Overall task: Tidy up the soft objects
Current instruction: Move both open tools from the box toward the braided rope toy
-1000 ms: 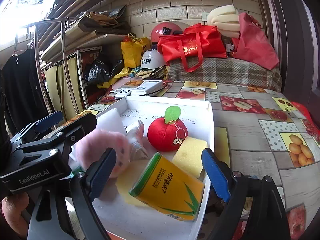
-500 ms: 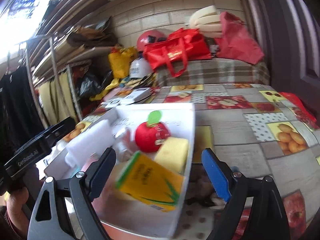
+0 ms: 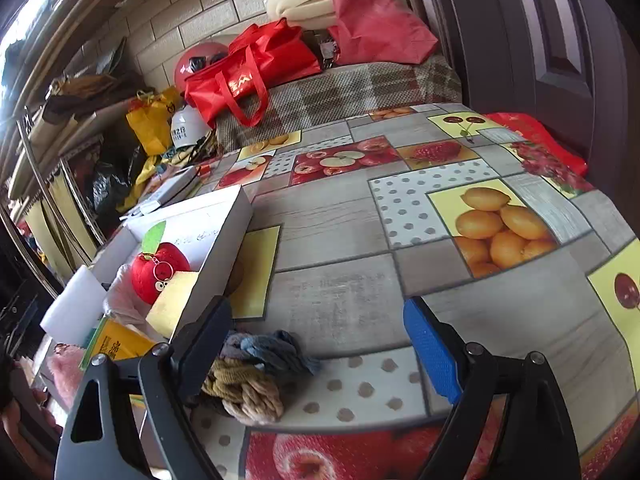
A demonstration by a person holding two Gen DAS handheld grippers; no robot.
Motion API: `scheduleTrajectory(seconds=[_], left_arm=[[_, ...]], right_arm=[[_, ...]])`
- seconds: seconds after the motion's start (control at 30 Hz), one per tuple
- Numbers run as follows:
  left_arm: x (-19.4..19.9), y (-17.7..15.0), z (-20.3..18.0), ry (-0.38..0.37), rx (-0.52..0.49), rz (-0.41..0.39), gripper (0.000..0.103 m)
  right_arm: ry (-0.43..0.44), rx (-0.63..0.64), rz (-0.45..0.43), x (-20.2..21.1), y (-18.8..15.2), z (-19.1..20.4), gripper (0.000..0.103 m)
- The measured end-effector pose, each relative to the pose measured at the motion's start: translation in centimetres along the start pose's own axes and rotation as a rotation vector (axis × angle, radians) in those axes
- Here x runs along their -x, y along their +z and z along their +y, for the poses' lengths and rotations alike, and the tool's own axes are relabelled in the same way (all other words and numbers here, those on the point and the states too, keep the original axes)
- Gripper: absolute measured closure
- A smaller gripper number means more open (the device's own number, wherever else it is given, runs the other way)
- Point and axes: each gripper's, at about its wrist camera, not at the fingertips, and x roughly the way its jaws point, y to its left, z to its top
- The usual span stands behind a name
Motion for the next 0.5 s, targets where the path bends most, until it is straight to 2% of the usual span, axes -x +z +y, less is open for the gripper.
scheduleTrajectory(seconds=[0.1,0.2,0.33,0.43,0.5], left_arm=[[-0.1,0.0,0.0,-0.005,0.003,0.0,0.0],[0.0,-0.1,0.0,-0.008,0.007,-0.002,0.0],[0.0,-0.2,0.0,-0.016,0.013,-0.001,0.0],[0.1,-0.2,-0.1,-0.021,0.008,0.0,0.0],[0.2,-0.3,-0.4,-0.024,0.001,-0.001,0.0]], right_arm=[[-0.043,0.069,0.073,-2.2,0.5,1.3,0.015],[-0.01,0.159,0.161,-3.7,0.1,2.7,0.016],[0.052,0.307,0.184,-2.3,-1.5,3.9,0.017],[0.15,0.368,0.217,-0.3,-3.2,3.6,0.03],[0.163,0.427,0.219,1.3,-4.5,3.2,0.032]])
